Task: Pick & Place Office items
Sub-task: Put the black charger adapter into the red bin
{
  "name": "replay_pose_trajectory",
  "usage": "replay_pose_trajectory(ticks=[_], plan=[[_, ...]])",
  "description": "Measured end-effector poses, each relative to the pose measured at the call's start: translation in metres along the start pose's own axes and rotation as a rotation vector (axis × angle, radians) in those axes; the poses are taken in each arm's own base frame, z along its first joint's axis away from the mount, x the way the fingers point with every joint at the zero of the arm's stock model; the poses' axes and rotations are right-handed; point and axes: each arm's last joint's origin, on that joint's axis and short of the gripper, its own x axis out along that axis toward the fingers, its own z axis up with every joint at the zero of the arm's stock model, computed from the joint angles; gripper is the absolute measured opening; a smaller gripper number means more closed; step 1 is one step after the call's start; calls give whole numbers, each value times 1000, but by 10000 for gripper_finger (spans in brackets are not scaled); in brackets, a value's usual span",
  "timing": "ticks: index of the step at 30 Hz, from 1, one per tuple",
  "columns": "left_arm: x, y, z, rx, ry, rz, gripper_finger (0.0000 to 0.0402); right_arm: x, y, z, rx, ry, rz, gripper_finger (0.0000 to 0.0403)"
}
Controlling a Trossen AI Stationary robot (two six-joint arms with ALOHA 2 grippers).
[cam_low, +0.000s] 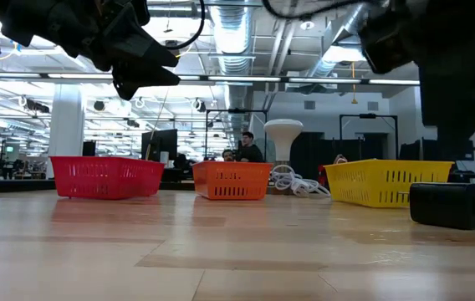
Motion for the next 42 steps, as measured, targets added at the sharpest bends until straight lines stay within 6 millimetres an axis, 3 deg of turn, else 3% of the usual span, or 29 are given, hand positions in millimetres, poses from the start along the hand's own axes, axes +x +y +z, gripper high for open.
replay_pose_trajectory(ticks=[7,14,22,28,42], plan=[[0,0,0,0,-1,0,167,-1,-3,1,54,32,-36,214],[0,0,0,-1,-4,-2,167,23,2,3,53,58,-120,214],[0,0,1,-2,-7,-3,167,33,12,12,37,81,-223,214],[0,0,1,-3,-12,-4,167,33,13,15,37,99,-291,214],[0,-1,2,-5,-22,-8,167,28,21,16,12,89,-240,214]])
